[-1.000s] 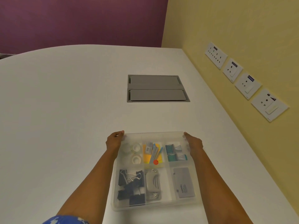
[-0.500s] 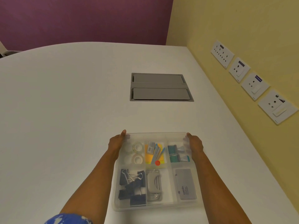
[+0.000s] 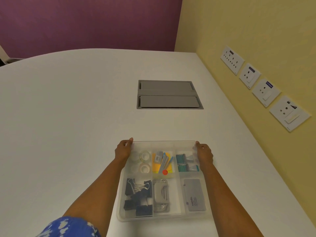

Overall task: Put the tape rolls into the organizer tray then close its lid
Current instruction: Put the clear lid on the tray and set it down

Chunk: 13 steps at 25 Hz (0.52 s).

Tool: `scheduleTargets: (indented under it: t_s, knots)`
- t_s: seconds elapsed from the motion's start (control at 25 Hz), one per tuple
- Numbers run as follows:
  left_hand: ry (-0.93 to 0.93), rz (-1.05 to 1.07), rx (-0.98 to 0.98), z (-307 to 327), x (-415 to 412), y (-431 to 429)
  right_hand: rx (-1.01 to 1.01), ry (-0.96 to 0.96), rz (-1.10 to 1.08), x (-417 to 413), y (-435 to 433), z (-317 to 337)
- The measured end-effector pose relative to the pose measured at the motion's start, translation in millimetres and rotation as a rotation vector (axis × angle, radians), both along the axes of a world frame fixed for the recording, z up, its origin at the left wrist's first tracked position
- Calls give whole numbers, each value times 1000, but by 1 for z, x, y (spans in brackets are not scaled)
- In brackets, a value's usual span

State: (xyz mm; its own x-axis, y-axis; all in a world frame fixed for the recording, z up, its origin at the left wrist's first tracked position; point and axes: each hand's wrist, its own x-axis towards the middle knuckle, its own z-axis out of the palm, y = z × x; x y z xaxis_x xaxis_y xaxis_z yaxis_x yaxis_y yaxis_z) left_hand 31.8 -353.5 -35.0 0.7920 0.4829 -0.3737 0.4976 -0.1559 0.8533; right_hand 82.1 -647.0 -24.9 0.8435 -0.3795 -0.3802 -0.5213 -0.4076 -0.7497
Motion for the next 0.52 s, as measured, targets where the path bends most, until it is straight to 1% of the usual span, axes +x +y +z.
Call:
scheduleTargets:
  t_s: [0.08,0.2,0.28,0.4,0.52]
  knots:
    - [21,-36,27,6,0,-1,-14,-6,25,-2,1,4]
    - [33,-92,79,9,-4,-4,27,18,76,-5,-2,11]
    - [34,-124,110,9,-12,-8,2,51,125,-9,-6,14]
    - [33,-102,108,6,-28,-12,-48,90,201,-24,-13,14]
    - [29,-104,134,4,-48,-17,-54,95,238,-44,-20,13]
